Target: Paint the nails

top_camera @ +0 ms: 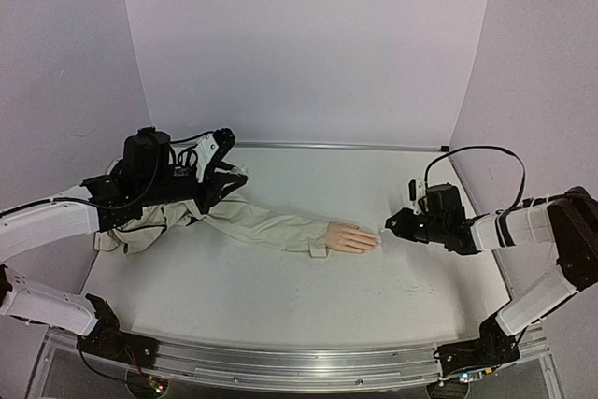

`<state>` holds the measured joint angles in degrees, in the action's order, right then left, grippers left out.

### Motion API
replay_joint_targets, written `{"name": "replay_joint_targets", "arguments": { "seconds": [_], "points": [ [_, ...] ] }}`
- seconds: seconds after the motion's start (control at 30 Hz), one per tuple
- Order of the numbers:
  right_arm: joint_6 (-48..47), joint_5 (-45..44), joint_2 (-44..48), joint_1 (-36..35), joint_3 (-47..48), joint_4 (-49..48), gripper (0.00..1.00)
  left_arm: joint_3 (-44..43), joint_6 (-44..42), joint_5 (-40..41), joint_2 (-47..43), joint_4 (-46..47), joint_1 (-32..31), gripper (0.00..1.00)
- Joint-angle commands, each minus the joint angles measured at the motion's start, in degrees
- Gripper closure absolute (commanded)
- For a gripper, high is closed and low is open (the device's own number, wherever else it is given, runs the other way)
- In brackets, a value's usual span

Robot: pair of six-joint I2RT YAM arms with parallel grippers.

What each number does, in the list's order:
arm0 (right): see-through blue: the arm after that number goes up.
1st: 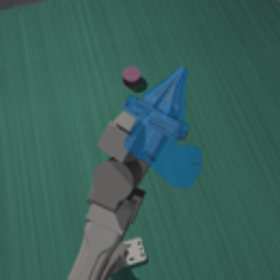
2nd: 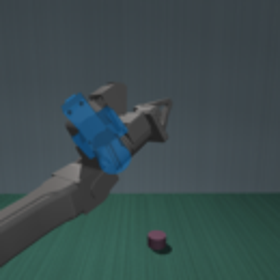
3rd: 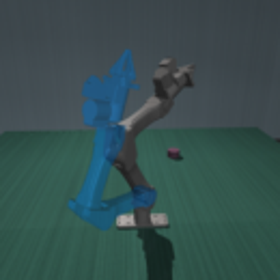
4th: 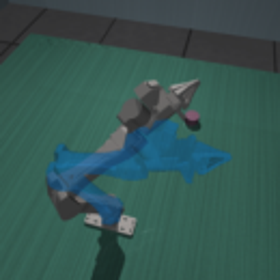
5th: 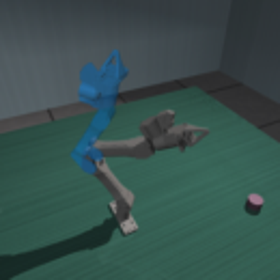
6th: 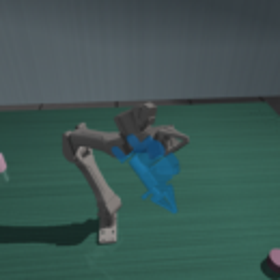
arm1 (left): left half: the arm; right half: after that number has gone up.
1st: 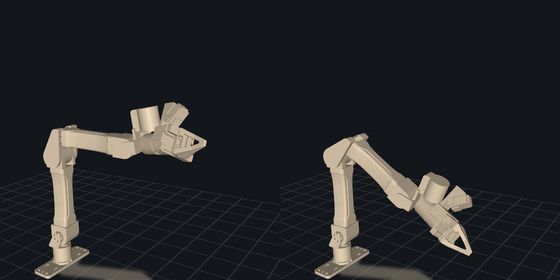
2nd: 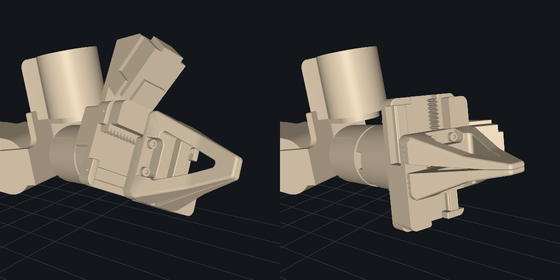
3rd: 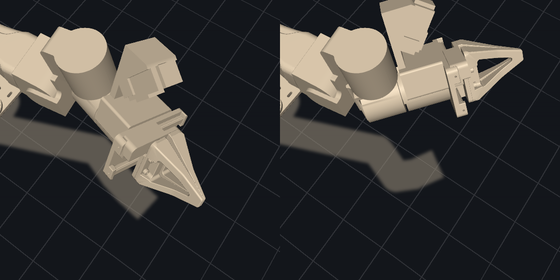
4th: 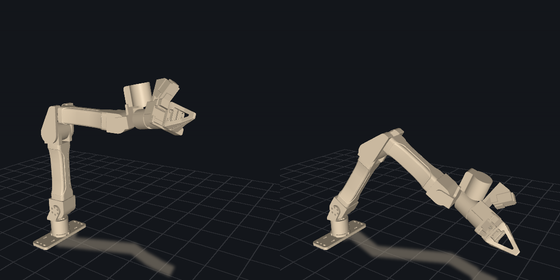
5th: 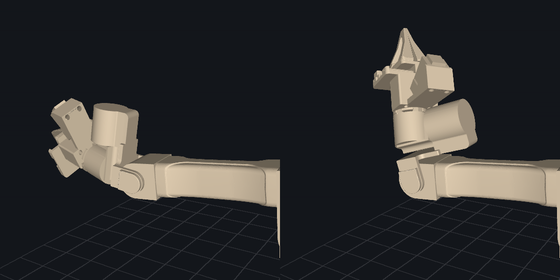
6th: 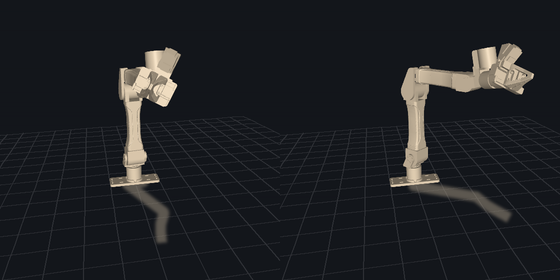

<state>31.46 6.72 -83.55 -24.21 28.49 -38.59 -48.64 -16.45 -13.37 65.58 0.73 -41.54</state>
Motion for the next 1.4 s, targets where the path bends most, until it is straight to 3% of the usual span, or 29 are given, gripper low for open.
{"name": "replay_joint_targets", "arguments": {
  "seconds": [0.0, 0.73, 1.37],
  "points": [
    [-0.73, 3.31, -1.38, -0.48, 1.57, -1.21, 1.00, -2.25, 0.60, -0.78, -1.56, 3.93, 0.32, 1.00],
    [-0.36, 3.73, -6.01, -0.62, 2.75, -3.78, 1.00, -2.25, 0.41, -0.61, -1.37, 3.93, 0.31, 1.00],
    [1.07, -2.53, -1.44, -0.69, 1.20, 0.34, 1.00, -2.16, 0.39, -0.52, -1.67, 3.91, 0.27, 1.00]
  ]
}}
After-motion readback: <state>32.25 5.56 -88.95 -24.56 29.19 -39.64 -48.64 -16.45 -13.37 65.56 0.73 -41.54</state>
